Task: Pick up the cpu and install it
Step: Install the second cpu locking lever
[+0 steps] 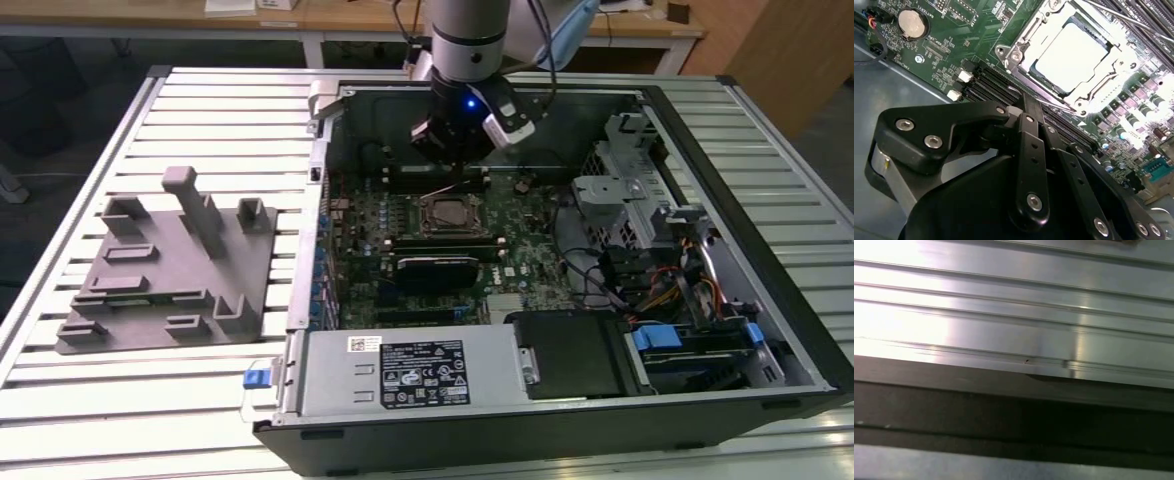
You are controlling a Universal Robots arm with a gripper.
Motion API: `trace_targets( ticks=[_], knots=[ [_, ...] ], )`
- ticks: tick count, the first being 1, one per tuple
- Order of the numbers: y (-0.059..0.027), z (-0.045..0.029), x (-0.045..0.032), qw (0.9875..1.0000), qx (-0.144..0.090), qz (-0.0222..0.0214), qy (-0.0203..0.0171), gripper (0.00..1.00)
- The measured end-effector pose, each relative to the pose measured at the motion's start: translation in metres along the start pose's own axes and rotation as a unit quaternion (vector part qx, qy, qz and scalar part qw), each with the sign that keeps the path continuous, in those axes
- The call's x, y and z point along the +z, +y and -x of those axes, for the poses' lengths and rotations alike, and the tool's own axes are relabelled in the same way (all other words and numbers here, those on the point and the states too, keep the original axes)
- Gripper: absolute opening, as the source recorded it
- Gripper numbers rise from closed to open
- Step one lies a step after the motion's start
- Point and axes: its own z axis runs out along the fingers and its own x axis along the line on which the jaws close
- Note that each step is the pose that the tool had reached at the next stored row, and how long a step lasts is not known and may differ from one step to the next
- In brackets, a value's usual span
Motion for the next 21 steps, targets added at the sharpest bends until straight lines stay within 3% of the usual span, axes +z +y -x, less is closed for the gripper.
trace_targets(
  ticks=[9, 21],
  knots=[
    [-0.0017, 0.0029, 0.0047, 1.0, 0.0, 0.0, 0.0003, 0.11],
    [-0.0031, 0.0064, 0.0175, 1.0, 0.0, -0.0003, 0.0013, 0.11]
  ],
)
